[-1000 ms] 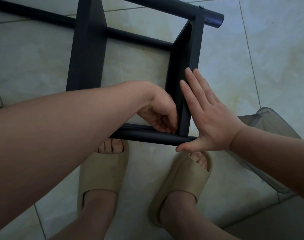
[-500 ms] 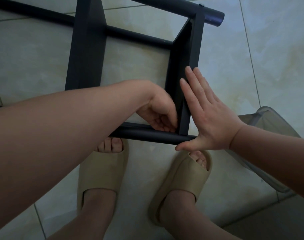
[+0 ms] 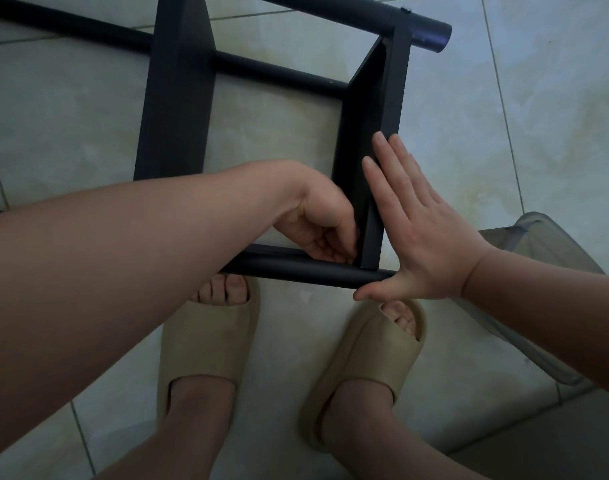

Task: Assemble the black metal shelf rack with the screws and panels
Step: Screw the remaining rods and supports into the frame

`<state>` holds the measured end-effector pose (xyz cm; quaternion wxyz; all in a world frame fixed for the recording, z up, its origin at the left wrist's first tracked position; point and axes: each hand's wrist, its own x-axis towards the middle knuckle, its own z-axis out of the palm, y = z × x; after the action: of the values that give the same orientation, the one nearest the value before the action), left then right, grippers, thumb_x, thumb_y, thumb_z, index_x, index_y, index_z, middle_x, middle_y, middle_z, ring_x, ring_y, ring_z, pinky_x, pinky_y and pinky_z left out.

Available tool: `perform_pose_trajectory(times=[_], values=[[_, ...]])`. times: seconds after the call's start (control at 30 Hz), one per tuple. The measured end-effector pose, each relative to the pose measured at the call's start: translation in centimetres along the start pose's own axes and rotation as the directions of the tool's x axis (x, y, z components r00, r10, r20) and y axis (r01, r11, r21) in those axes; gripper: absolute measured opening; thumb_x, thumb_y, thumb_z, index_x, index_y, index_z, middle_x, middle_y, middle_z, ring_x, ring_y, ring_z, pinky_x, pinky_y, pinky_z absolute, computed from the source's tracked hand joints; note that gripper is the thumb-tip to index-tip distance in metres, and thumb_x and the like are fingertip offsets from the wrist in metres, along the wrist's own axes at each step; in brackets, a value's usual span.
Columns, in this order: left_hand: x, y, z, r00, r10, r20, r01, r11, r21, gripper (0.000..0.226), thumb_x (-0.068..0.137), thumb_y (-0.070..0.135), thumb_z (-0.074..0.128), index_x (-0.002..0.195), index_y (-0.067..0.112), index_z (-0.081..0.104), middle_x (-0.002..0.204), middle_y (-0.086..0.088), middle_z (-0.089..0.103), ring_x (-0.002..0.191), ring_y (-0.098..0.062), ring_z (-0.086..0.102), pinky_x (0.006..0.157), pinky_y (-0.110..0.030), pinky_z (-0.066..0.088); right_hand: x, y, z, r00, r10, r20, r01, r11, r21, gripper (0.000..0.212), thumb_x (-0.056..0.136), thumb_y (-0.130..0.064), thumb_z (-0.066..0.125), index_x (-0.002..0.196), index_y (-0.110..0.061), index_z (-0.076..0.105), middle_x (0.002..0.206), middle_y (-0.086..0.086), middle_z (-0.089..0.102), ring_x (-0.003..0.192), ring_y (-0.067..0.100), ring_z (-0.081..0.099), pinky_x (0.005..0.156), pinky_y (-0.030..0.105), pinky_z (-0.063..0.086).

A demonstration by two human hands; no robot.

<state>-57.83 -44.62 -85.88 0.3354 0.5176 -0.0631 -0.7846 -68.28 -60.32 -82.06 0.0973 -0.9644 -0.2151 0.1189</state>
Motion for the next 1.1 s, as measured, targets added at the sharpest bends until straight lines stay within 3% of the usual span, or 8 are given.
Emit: perform_pose_trajectory(times=[0.1, 0.23, 0.4, 0.73, 0.93, 1.1], values=[[-0.1, 0.0, -0.1, 1.000, -0.015, 0.010, 0.015, 1.000, 0.001, 0.018, 0.092, -0.004, 0.056, 0.104, 0.003, 0.068, 0.097, -0.013, 0.067, 0.084, -0.018, 0.064, 0.089, -0.030, 0.053, 0.0, 0.0, 0.0, 1.000, -0.002, -0.004, 0.002, 1.000, -0.003, 0.137, 0.075, -0.095, 0.042, 0.158, 0.009, 0.009, 0.166, 0.030, -0.001, 0.155, 0.044, -0.005, 0.126, 0.058, 0.011], [-0.3, 0.5, -0.3, 0.997, -0.073, -0.003, 0.073, 0.995, 0.071, 0.011, 0.093, 0.008, 0.059, 0.094, 0.010, 0.070, 0.079, -0.004, 0.070, 0.069, -0.012, 0.066, 0.071, -0.022, 0.055, 0.0, 0.1, 0.1, 1.000, -0.004, -0.004, 0.004, 1.000, -0.004, 0.138, 0.074, -0.095, 0.043, 0.158, 0.009, 0.009, 0.166, 0.030, -0.001, 0.155, 0.044, -0.005, 0.125, 0.059, 0.011], [-0.1, 0.8, -0.1, 0.994, -0.088, -0.062, 0.094, 0.991, 0.100, 0.011, 0.094, 0.004, 0.059, 0.091, 0.009, 0.069, 0.075, -0.004, 0.067, 0.065, -0.011, 0.063, 0.066, -0.021, 0.055, 0.0, 0.1, 0.0, 1.000, -0.001, -0.004, 0.001, 1.000, -0.003, 0.138, 0.074, -0.096, 0.042, 0.158, 0.008, 0.008, 0.166, 0.029, -0.001, 0.155, 0.044, -0.006, 0.126, 0.058, 0.010], [-0.2, 0.9, -0.1, 0.997, -0.062, -0.042, 0.065, 0.995, 0.077, 0.015, 0.092, -0.003, 0.057, 0.089, 0.006, 0.069, 0.077, -0.007, 0.067, 0.067, -0.013, 0.064, 0.069, -0.022, 0.055, 0.0, 0.0, 0.0, 1.000, 0.001, 0.002, -0.001, 1.000, 0.000, 0.138, 0.074, -0.095, 0.043, 0.158, 0.009, 0.009, 0.166, 0.030, -0.001, 0.155, 0.044, -0.006, 0.125, 0.059, 0.011], [-0.2, -0.1, 0.0, 0.999, 0.043, -0.004, -0.043, 0.999, 0.008, 0.021, 0.091, -0.009, 0.055, 0.106, 0.000, 0.066, 0.098, -0.016, 0.066, 0.082, -0.020, 0.067, 0.082, -0.028, 0.056, 0.0, 0.1, 0.0, 1.000, 0.001, 0.000, -0.001, 1.000, -0.003, 0.138, 0.074, -0.095, 0.044, 0.158, 0.009, 0.009, 0.166, 0.030, 0.000, 0.155, 0.044, -0.005, 0.126, 0.058, 0.011], [-0.3, -1.1, 0.1, 0.993, 0.118, 0.005, -0.117, 0.990, -0.081, 0.020, 0.091, -0.011, 0.054, 0.102, 0.002, 0.062, 0.100, -0.018, 0.064, 0.085, -0.022, 0.068, 0.082, -0.029, 0.057, 0.0, 0.1, 0.1, 1.000, -0.001, -0.005, 0.001, 1.000, 0.007, 0.137, 0.075, -0.095, 0.043, 0.158, 0.009, 0.009, 0.166, 0.030, 0.000, 0.155, 0.044, -0.005, 0.126, 0.058, 0.010]])
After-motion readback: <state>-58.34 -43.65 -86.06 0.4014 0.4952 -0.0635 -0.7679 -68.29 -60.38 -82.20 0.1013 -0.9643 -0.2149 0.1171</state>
